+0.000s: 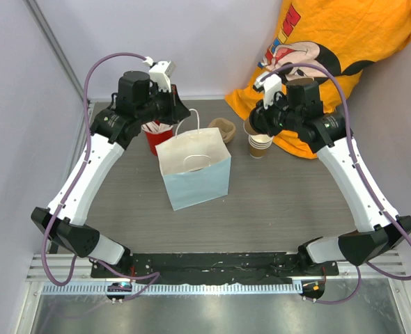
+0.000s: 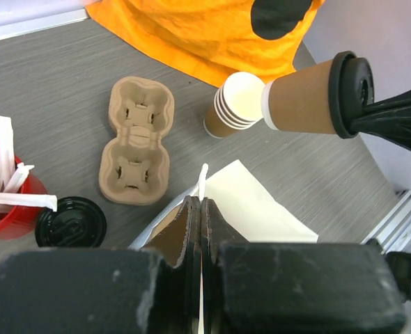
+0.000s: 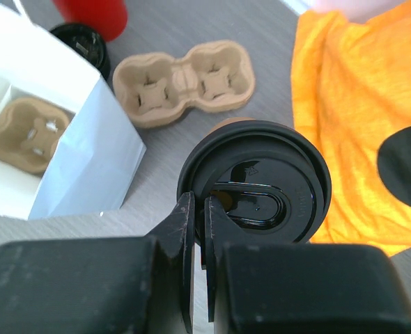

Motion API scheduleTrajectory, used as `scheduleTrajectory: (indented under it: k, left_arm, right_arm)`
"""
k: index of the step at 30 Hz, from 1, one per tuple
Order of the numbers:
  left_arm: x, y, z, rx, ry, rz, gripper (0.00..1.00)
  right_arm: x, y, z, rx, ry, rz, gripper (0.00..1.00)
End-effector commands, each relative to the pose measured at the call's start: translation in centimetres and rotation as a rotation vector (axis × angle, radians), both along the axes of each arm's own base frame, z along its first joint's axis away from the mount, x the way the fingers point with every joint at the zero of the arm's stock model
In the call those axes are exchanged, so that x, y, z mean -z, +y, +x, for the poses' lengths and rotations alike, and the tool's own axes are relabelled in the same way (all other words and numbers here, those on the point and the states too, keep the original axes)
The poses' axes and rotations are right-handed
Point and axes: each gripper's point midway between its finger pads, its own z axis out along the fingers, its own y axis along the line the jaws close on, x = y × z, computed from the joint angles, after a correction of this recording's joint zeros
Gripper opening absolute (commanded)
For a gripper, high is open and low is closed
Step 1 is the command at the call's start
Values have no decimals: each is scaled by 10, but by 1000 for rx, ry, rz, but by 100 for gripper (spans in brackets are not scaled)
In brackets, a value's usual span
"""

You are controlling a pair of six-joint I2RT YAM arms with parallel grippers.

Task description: Pack the takeout coffee

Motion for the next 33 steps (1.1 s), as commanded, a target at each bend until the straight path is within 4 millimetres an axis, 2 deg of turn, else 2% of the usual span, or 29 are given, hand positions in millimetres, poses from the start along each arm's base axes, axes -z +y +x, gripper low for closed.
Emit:
scheduleTrajectory:
  k: [1,4,5,7,8,10,11,13,14,17,19,22,23,25,26,33]
  left_arm:
    - [-22,-3,9,-63,-26,-89,0]
    - [-29,-5,8,-48,-39,-102,17]
    - [-31,-5,8,-44,-47,-100,32]
    - [-37,-4,7,-38,-66,-97,44]
    - [-37,-3,7,-34,-78,-86,54]
    - [-44,-1,4,-33,-100,-79,62]
    - [-46,3,5,-41,-119,-63,69]
    - [-51,11,4,-52,-147,-33,75]
    - [-56,18,2,-71,-173,-17,81]
    - [-63,37,-2,-97,-238,61,88]
    - [-61,53,-3,-118,-269,134,91]
    - [-47,71,-6,-118,-291,224,91]
    - [-32,75,-6,-113,-270,252,91]
    - [-23,85,-8,-98,-269,285,90]
    - [-10,91,-6,-105,-249,300,90]
    - [26,90,-14,-28,-209,331,85]
  right_arm:
    - [-48,-1,17,60,-101,57,1]
    - [-63,5,18,50,-94,92,1]
    - [-67,8,17,40,-90,105,1]
    - [-81,18,14,2,-86,150,1]
    - [-93,23,11,-12,-93,186,1]
    - [-101,33,7,-60,-79,229,1]
    - [-112,36,4,-73,-87,261,1]
    - [-120,47,-2,-130,-75,304,1]
    - [-129,50,-5,-150,-84,326,1]
    - [-139,67,-19,-234,-30,408,1]
    - [-141,81,-32,-306,10,450,1]
    - [-135,97,-45,-348,91,503,1]
    - [-131,100,-45,-348,104,503,1]
    - [-125,109,-49,-360,134,504,1]
    - [-123,112,-50,-365,143,504,1]
    - [-99,133,-63,-373,235,497,1]
